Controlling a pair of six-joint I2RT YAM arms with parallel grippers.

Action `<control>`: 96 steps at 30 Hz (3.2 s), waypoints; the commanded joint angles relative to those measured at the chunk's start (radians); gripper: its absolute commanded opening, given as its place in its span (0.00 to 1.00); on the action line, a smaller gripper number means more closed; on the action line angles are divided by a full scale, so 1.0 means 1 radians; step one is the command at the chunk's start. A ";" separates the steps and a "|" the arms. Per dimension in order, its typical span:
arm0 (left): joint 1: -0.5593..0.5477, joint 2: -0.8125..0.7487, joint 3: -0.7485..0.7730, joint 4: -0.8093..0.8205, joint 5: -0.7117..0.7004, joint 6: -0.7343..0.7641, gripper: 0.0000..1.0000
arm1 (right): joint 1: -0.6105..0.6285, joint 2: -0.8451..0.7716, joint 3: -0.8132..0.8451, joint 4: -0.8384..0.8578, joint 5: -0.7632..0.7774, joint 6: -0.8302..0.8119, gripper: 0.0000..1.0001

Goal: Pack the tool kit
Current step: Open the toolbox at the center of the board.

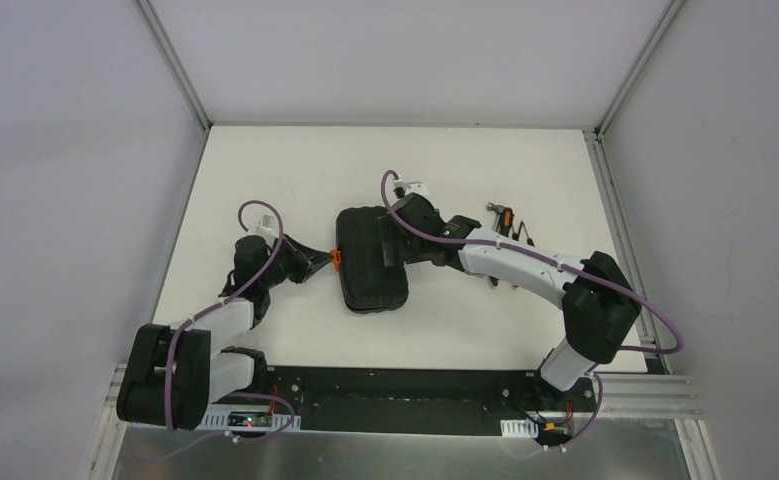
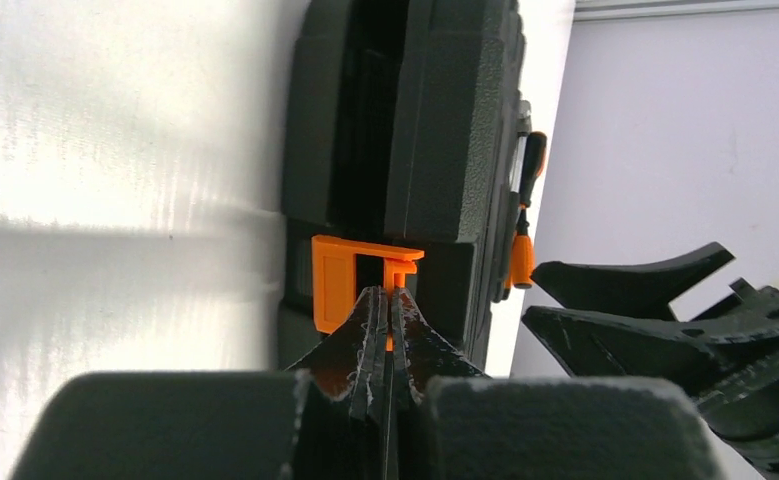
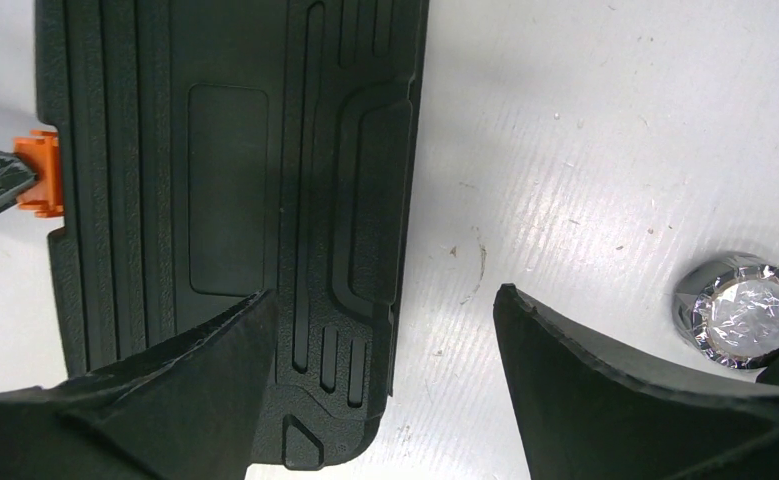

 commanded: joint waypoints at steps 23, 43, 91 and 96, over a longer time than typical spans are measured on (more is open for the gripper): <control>-0.206 -0.016 0.777 -1.133 -0.386 0.421 0.00 | -0.049 -0.321 -0.225 0.134 0.136 0.044 0.83; -0.416 0.249 1.083 -1.233 -0.520 0.424 0.09 | -0.065 -0.452 -0.323 0.199 0.088 0.047 0.84; -0.245 -0.113 0.461 -1.199 -0.795 0.293 0.82 | 0.058 0.295 0.321 -0.171 0.512 -0.268 0.91; -0.245 -0.092 0.417 -1.163 -0.798 0.271 0.69 | 0.058 0.329 0.330 -0.178 0.570 -0.310 0.92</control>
